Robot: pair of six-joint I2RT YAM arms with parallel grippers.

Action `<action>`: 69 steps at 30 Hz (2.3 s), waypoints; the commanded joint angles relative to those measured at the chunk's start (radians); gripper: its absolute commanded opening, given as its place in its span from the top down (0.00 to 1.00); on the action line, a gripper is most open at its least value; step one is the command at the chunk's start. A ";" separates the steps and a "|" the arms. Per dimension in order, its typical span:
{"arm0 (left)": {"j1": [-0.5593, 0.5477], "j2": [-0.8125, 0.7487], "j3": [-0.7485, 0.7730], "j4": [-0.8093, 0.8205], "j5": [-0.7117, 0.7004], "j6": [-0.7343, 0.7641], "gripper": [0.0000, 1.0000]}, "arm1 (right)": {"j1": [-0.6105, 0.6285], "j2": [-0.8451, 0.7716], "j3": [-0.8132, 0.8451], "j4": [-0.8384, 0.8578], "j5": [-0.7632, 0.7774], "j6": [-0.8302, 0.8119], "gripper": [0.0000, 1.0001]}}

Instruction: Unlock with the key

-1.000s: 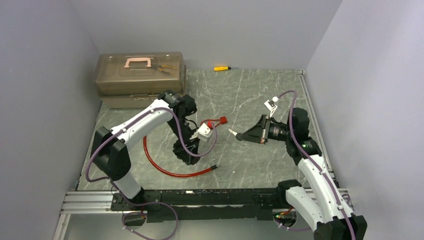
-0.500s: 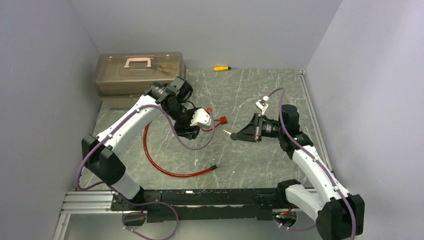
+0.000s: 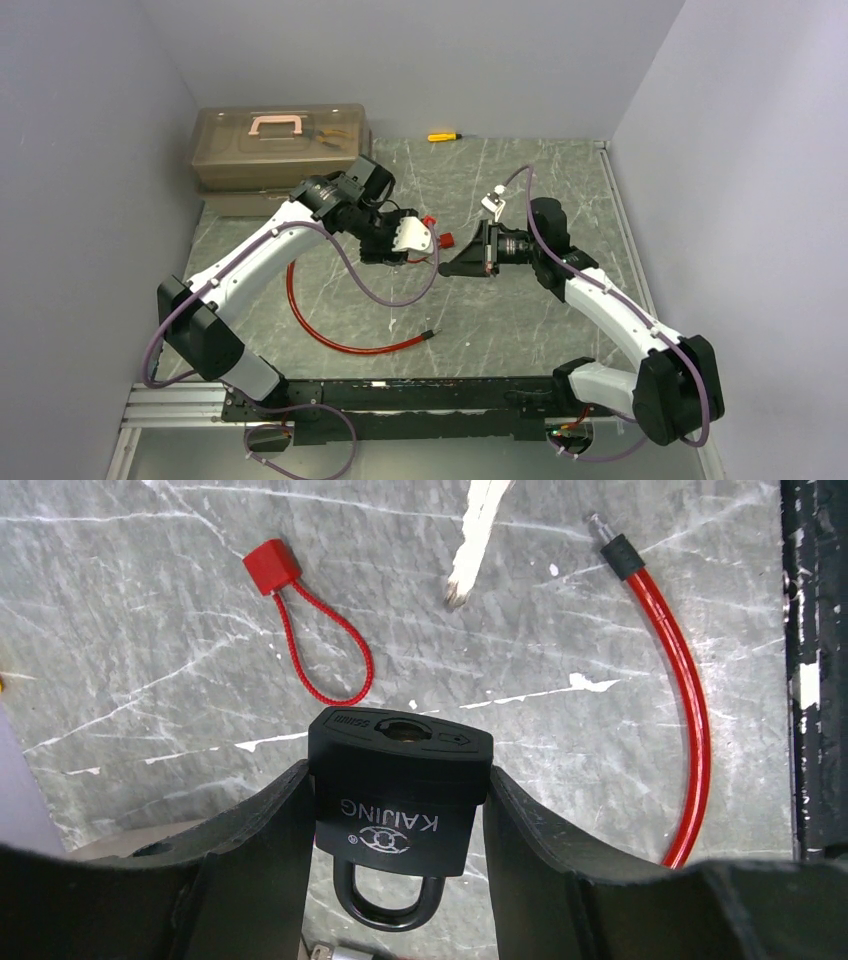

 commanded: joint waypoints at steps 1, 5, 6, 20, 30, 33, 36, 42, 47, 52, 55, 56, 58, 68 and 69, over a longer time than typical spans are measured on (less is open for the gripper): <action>-0.021 -0.044 0.028 0.051 0.010 -0.046 1.00 | 0.015 0.033 0.062 0.082 -0.012 0.009 1.00; -0.041 -0.055 0.024 0.058 0.003 -0.065 1.00 | 0.018 0.058 0.073 0.090 -0.006 0.003 1.00; -0.046 -0.056 0.024 0.060 0.001 -0.071 1.00 | 0.022 0.062 0.076 0.097 -0.007 0.008 1.00; -0.078 -0.078 0.004 0.091 -0.045 -0.150 1.00 | 0.055 0.094 0.065 0.124 0.033 0.030 1.00; -0.089 -0.092 -0.008 0.098 -0.054 -0.160 1.00 | 0.057 0.109 0.045 0.151 0.040 0.044 1.00; -0.091 -0.094 -0.011 0.098 -0.052 -0.165 1.00 | 0.058 0.111 0.046 0.152 0.040 0.043 1.00; -0.092 -0.096 -0.012 0.099 -0.053 -0.164 1.00 | 0.058 0.117 0.038 0.159 0.039 0.046 1.00; -0.100 -0.094 -0.007 0.100 -0.054 -0.170 1.00 | 0.059 0.127 0.029 0.183 0.039 0.059 1.00; -0.106 -0.092 -0.006 0.100 -0.055 -0.176 1.00 | 0.059 0.132 0.029 0.198 0.040 0.065 1.00; -0.113 -0.088 -0.002 0.101 -0.055 -0.178 1.00 | 0.063 0.142 0.029 0.232 0.041 0.086 1.00; -0.114 -0.088 -0.002 0.105 -0.058 -0.180 1.00 | 0.072 0.147 0.034 0.240 0.044 0.090 1.00; -0.115 -0.089 -0.002 0.105 -0.059 -0.181 1.00 | 0.075 0.149 0.034 0.243 0.047 0.092 1.00; -0.116 -0.089 -0.002 0.104 -0.058 -0.182 1.00 | 0.077 0.150 0.031 0.246 0.051 0.093 1.00; -0.128 -0.100 -0.013 0.076 -0.033 -0.170 1.00 | 0.063 0.135 0.060 0.168 0.084 0.036 1.00; -0.130 -0.101 -0.015 0.072 -0.028 -0.167 1.00 | 0.058 0.135 0.061 0.166 0.085 0.035 1.00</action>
